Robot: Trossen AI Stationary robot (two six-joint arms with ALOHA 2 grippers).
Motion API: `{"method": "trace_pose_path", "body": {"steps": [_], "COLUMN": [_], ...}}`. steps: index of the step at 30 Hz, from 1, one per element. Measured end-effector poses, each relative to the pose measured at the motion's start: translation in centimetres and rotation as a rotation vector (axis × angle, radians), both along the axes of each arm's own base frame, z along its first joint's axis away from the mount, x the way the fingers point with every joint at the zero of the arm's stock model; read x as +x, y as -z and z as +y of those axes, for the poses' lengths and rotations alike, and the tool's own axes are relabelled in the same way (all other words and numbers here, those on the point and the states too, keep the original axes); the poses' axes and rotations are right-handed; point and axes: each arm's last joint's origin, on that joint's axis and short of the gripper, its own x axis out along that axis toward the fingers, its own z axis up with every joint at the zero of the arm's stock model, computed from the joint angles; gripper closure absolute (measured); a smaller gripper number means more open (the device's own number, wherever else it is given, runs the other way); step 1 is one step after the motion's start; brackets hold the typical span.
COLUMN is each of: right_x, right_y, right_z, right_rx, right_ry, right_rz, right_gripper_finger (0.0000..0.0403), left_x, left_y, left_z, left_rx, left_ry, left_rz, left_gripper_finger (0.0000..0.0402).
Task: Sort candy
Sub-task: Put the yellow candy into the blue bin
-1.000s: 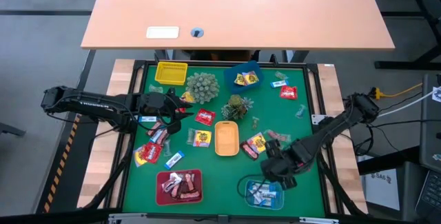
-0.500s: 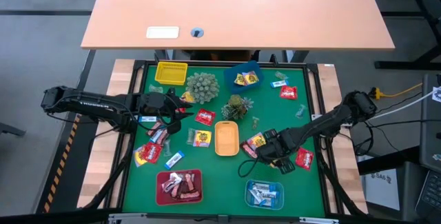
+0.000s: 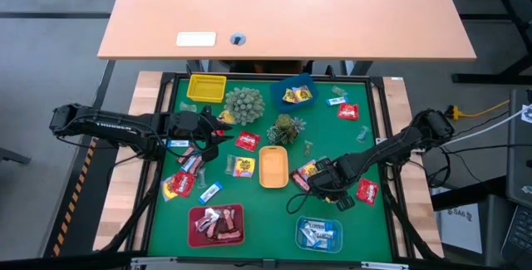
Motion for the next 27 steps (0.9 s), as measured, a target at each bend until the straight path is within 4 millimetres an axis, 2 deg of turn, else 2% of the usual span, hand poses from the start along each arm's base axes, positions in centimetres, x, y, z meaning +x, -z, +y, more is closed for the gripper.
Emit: {"method": "trace_pose_path", "body": {"steps": [12,15,18,24,27], "right_x": [0.0,0.1,0.6,1.7,2.5], "right_y": [0.0,-0.1,-1.1,-4.6,-6.4], "right_z": [0.0,0.0,0.3,0.3,-0.6], "right_rx": [0.001,0.002,0.011,0.005,0.002], "right_ry": [0.002,0.024,0.039,-0.048,-0.123], "right_rz": [-0.001,0.001,-0.014,-0.045,-0.077], "right_gripper_finger": [0.0395,0.0390,0.0389,0.0396,0.0399], "left_x": [0.0,0.0,0.0,0.0,0.0], "left_y": [0.0,0.0,0.0,0.0,0.0], "left_z": [0.0,0.0,0.0,0.0,0.0], "left_rx": [0.000,0.000,0.000,0.000,0.000], "left_ry": [0.000,-0.001,0.000,-0.001,-0.001], "left_rz": [0.000,0.000,0.000,0.000,0.000], "left_gripper_finger": [0.0262,0.0262,0.0262,0.0262,0.0262]}}
